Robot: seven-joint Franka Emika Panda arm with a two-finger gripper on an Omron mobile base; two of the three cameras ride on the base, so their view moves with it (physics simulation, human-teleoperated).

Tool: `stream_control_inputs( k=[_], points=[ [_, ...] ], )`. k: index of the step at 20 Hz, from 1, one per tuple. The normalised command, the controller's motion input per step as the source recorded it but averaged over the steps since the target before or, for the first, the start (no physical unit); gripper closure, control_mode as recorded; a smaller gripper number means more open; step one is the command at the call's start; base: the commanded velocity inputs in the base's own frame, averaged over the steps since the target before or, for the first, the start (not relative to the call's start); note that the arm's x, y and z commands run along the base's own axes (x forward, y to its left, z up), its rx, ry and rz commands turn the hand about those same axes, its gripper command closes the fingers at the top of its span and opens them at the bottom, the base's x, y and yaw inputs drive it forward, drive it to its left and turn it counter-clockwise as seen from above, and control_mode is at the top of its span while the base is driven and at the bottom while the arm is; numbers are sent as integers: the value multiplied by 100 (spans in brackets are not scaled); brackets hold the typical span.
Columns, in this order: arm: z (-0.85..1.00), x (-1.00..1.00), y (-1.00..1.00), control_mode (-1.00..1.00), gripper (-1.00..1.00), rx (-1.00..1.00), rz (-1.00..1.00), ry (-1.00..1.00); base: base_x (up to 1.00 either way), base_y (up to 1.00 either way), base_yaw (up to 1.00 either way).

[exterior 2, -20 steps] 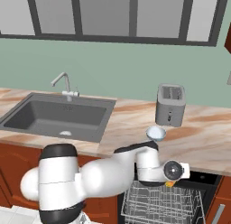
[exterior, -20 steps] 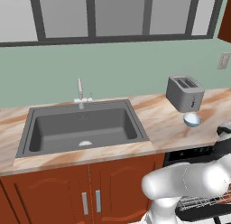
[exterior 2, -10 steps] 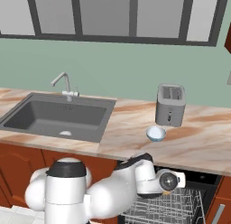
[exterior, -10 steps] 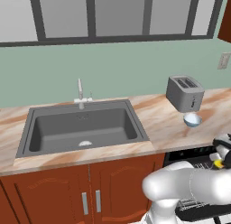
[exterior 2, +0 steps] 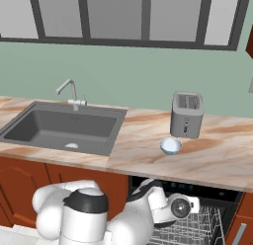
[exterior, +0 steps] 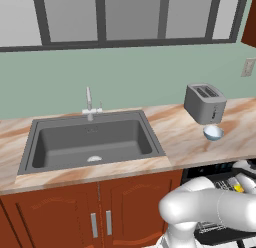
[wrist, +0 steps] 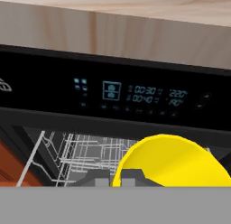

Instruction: Pick up the cup and bowl from the counter, place them in the dishwasher, and close the dishwasher door.

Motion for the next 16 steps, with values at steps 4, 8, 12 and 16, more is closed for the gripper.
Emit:
stream_control_inputs(
  k=[4, 8, 12, 16],
  points=[
    [-35, 0, 0, -100, 100, 0, 0, 0, 0, 0, 0],
    [-37, 0, 0, -100, 100, 0, 0, 0, 0, 0, 0],
    [-37, 0, 0, -100, 100, 0, 0, 0, 0, 0, 0],
    [-41, 0, 0, -100, 100, 0, 0, 0, 0, 0, 0]
  ],
)
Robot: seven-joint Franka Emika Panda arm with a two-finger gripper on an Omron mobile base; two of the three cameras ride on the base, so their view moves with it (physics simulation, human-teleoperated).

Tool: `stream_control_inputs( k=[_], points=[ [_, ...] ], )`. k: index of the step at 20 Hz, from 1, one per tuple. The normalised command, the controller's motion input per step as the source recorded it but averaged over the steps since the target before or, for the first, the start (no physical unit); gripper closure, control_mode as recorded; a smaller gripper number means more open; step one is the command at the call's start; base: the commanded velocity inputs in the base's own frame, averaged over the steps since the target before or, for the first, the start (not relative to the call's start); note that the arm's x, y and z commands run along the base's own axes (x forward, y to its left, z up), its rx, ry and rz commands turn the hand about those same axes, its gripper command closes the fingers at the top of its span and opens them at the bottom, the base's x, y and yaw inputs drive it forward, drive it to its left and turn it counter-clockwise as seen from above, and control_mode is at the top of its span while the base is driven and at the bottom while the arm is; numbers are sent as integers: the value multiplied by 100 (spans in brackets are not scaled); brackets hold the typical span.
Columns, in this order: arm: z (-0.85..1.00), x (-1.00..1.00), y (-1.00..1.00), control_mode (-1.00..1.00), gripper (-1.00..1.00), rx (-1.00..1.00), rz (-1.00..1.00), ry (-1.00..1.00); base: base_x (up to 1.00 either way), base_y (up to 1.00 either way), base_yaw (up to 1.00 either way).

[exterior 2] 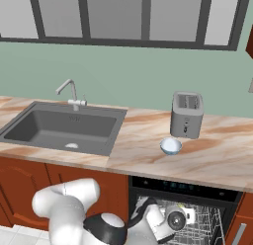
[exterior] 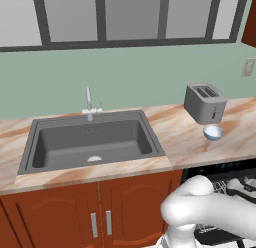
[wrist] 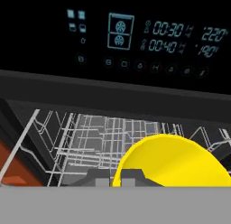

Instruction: Pick up the cup and bowl from the counter, place them in the dishwasher, and close the dishwasher door.

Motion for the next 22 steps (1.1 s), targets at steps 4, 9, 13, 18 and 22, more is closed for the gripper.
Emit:
stream_control_inputs(
  k=[4, 9, 13, 18, 22],
  points=[
    [-39, 0, 0, -100, 100, 0, 0, 0, 0, 0, 0],
    [-34, 0, 0, -100, 100, 0, 0, 0, 0, 0, 0],
    [-32, 3, -1, -100, 100, 0, 0, 0, 0, 0, 0],
    [-32, 8, -4, -100, 100, 0, 0, 0, 0, 0, 0],
    [-37, 9, -3, -100, 100, 0, 0, 0, 0, 0, 0]
  ],
)
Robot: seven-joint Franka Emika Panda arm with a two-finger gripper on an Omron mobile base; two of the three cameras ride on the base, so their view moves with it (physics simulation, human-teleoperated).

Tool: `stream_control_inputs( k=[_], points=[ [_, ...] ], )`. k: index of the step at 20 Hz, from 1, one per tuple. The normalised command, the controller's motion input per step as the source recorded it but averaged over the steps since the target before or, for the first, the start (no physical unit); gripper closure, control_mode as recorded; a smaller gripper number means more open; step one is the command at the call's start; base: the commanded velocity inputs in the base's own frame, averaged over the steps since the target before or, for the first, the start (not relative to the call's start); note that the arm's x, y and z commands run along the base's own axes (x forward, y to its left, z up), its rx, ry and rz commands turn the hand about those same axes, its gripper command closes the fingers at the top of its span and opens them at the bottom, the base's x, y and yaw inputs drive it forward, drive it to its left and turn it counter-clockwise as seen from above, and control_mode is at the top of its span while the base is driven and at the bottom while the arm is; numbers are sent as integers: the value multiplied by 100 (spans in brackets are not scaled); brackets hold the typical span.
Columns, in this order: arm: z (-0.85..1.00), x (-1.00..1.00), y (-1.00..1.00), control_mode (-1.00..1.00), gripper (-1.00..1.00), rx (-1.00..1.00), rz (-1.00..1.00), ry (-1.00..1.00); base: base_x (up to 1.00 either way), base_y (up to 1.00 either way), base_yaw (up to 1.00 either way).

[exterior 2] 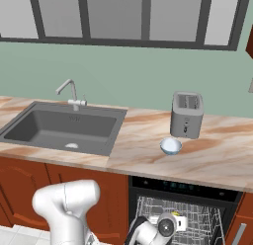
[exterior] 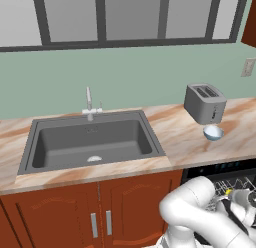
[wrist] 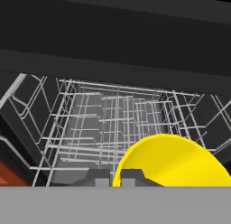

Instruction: Pick up the cup and bowl from the counter, place them in the dishwasher, and close the dishwasher door.

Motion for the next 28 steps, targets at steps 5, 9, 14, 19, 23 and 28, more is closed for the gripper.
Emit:
stream_control_inputs(
  k=[5, 9, 14, 19, 23, 28],
  points=[
    [-39, 5, -3, -100, 100, 0, 0, 0, 0, 0, 0],
    [-35, 0, -1, -100, 100, 0, 0, 0, 0, 0, 0],
    [-29, 0, -1, -100, 100, 0, 0, 0, 0, 0, 0],
    [-31, 0, -1, -100, 100, 0, 0, 0, 0, 0, 0],
    [-34, 0, 0, -100, -100, 0, 0, 0, 0, 0, 0],
    [-33, 0, 0, -100, -100, 0, 0, 0, 0, 0, 0]
  ],
)
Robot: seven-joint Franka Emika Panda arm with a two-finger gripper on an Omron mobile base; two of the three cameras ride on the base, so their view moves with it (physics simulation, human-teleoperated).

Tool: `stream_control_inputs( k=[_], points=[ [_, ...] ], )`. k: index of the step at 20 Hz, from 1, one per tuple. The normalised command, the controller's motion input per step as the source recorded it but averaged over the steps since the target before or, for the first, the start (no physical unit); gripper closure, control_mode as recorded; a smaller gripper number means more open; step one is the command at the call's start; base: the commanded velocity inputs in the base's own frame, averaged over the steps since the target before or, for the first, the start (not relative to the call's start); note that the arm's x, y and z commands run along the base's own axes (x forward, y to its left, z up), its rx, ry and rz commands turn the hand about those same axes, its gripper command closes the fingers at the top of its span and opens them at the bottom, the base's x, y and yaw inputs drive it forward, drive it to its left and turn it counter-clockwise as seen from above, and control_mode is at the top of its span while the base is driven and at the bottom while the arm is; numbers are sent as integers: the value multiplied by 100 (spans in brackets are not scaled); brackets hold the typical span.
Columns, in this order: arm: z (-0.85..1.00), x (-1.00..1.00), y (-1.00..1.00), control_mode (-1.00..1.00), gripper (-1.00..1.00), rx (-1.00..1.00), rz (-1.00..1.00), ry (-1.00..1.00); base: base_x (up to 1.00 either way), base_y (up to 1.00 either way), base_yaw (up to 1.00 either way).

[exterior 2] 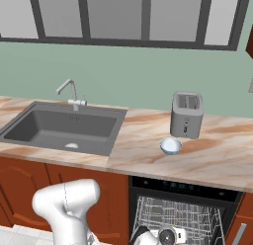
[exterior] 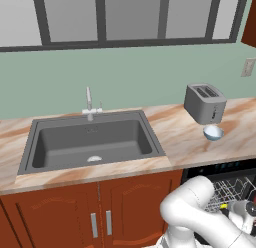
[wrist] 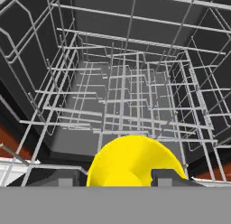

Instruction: Pick up the cup and bowl from the counter, place them in the dishwasher, and close the dishwasher door.

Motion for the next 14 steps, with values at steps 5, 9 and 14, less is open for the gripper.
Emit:
stream_control_inputs(
  k=[5, 9, 14],
  points=[
    [-25, 0, -1, -100, -100, 0, 0, 0, 0, 0, 0],
    [1, 0, 0, -100, -100, 0, 0, 0, 0, 0, 0],
    [33, 0, 5, -100, -100, 0, 0, 0, 0, 0, 0]
  ],
)
